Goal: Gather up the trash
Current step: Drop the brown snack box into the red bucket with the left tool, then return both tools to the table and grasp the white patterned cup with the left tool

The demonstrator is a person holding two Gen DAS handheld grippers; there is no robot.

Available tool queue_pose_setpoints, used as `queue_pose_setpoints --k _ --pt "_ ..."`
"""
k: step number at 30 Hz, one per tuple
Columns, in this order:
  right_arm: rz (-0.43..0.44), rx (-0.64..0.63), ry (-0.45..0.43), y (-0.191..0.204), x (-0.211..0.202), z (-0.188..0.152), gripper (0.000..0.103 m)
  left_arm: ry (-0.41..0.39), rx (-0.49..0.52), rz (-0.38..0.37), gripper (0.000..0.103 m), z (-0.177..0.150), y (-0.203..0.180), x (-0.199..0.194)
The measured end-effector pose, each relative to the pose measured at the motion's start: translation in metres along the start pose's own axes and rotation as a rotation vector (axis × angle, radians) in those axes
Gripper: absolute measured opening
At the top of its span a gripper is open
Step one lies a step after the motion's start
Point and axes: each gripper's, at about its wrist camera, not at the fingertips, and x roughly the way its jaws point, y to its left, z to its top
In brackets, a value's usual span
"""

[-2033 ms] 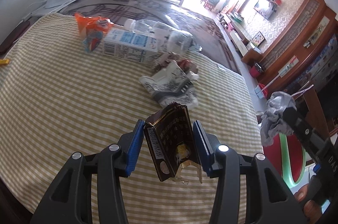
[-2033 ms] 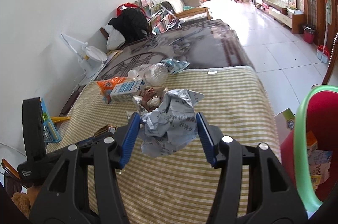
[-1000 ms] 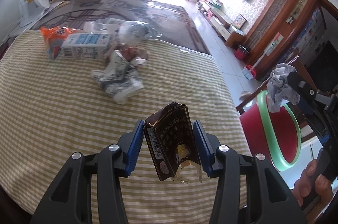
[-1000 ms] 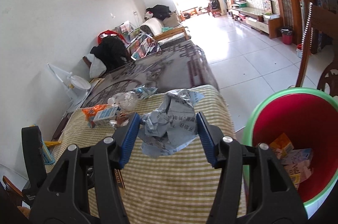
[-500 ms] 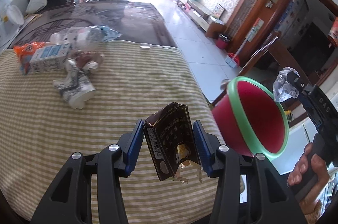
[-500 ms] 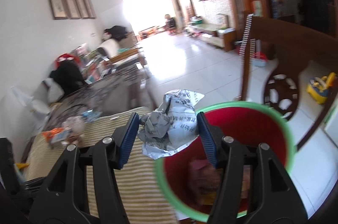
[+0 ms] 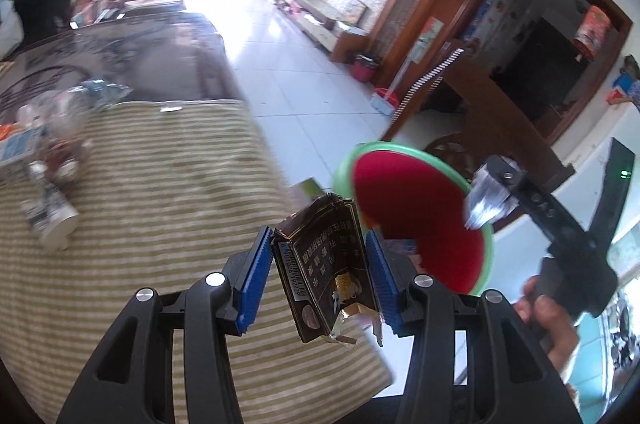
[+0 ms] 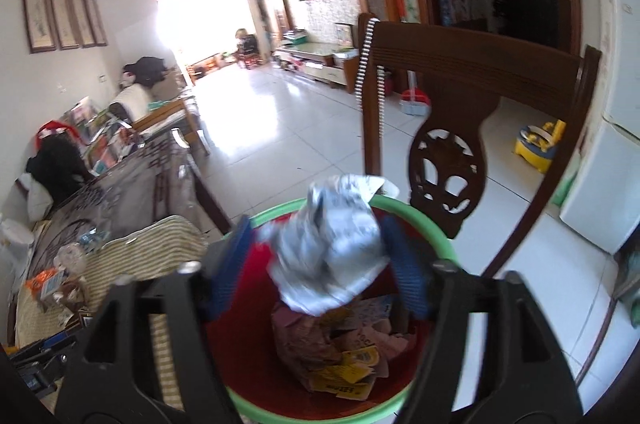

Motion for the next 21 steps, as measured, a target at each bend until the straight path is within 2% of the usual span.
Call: queue_pose_setpoints --k 4,12,14,15,16,19,21 --pt "-0.036 0.042 -0.059 -0.005 -0.007 0.004 0.095 0.007 0.052 -0.047 0.045 0.005 -0.024 0.016" --pt "-0.092 0.175 -0.195 -0.026 -0.028 0.008 0.097 -0.001 0.149 -0.119 0.045 0.023 -0.070 0.040" --pt "-0.103 0.210 -0.224 -0.030 -0.032 0.009 0.097 -0.004 0.166 -0.135 0.049 0.026 -0.078 0.045" --pt "-0.107 0.219 -0.234 -0.032 -0.033 0.009 0.097 -0.004 0.169 -0.146 0.056 0.028 -0.081 0.048" --pt "-0.113 0.230 -0.243 -0.033 -0.033 0.010 0.098 0.003 0.165 -0.153 0.069 0.029 -0.082 0.050" --pt "-0.106 0.234 -0.236 -0.029 -0.030 0.012 0.098 -0.003 0.141 -0.169 0.071 0.027 -0.077 0.048" --pt "-0.096 0.225 -0.214 -0.023 -0.024 0.014 0.098 -0.003 0.149 -0.151 0.072 0.023 -0.067 0.044"
